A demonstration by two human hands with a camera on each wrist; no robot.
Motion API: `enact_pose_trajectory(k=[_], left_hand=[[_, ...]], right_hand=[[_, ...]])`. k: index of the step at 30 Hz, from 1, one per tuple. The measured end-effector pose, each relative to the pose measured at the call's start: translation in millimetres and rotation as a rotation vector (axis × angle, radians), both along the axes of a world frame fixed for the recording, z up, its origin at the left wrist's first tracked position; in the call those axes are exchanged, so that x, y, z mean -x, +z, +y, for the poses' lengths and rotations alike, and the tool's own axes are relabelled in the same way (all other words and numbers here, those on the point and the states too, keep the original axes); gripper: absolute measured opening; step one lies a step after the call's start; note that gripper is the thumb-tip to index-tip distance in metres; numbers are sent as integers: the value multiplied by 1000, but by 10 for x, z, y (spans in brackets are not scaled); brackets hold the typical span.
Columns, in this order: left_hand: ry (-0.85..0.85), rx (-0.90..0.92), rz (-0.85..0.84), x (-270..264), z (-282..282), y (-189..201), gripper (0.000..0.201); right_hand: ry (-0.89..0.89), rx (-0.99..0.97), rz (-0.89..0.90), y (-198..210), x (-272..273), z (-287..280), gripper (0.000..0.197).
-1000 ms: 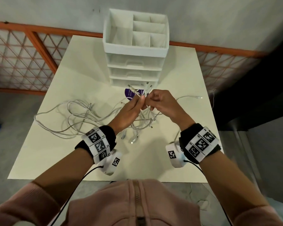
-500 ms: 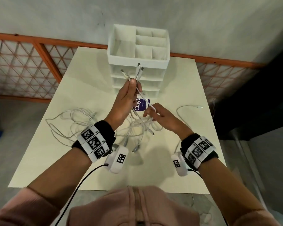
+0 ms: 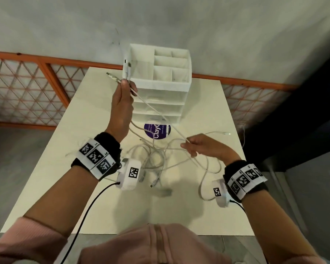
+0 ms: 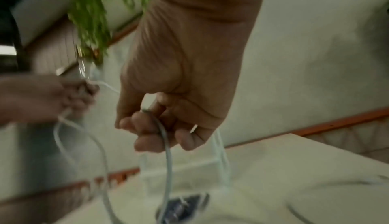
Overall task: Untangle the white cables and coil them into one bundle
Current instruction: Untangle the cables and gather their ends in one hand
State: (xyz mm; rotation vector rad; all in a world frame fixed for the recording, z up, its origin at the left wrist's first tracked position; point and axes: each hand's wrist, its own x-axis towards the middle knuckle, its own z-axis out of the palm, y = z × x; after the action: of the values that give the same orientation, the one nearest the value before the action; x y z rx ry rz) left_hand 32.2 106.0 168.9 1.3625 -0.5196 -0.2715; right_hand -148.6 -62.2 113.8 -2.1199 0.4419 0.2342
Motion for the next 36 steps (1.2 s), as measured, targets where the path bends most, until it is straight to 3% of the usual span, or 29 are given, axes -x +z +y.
enact_pose_trajectory(k=[4,6,8,11,13,16,20,23,26,29,33,36], left_hand=[[56,44,22,-91,57,-17,39],[14,96,86,-104,73,-69,40],[-41,147,164,-77,76,-113,42],[-105,49,166,33,67,-137,42],[-181,-69,79,123,48,-162,42],[-281,-234,-146,283,2,-181,35],[-392,-240,-136,471,-34,-55,16],[-399,-270,-105,472,9,-2,16],[-290,-240,-150,370,35,7,16],[-176,-186,-221,278,26,48,13],[-140,-164,-274,225,17,25,8],[-171,-206,-300,238,30,-45,10]], right_hand=[[124,106,260,-443,261,-187,33],[35,41,179,-488,331,-231,29],[-174,-85,14,-378,317,-233,28],[-352,-117,-259,-30,206,-237,27],[-326,-23,-371,278,97,-171,27],[-148,92,-384,629,-90,28,27],[-60,195,-436,746,-291,178,24],[-98,217,-444,676,-316,132,22],[-105,15,-402,477,-281,41,28],[-78,-80,-226,144,-209,-29,26],[34,-22,21,-300,-108,-39,19],[-44,7,-77,-338,-87,-49,17]])
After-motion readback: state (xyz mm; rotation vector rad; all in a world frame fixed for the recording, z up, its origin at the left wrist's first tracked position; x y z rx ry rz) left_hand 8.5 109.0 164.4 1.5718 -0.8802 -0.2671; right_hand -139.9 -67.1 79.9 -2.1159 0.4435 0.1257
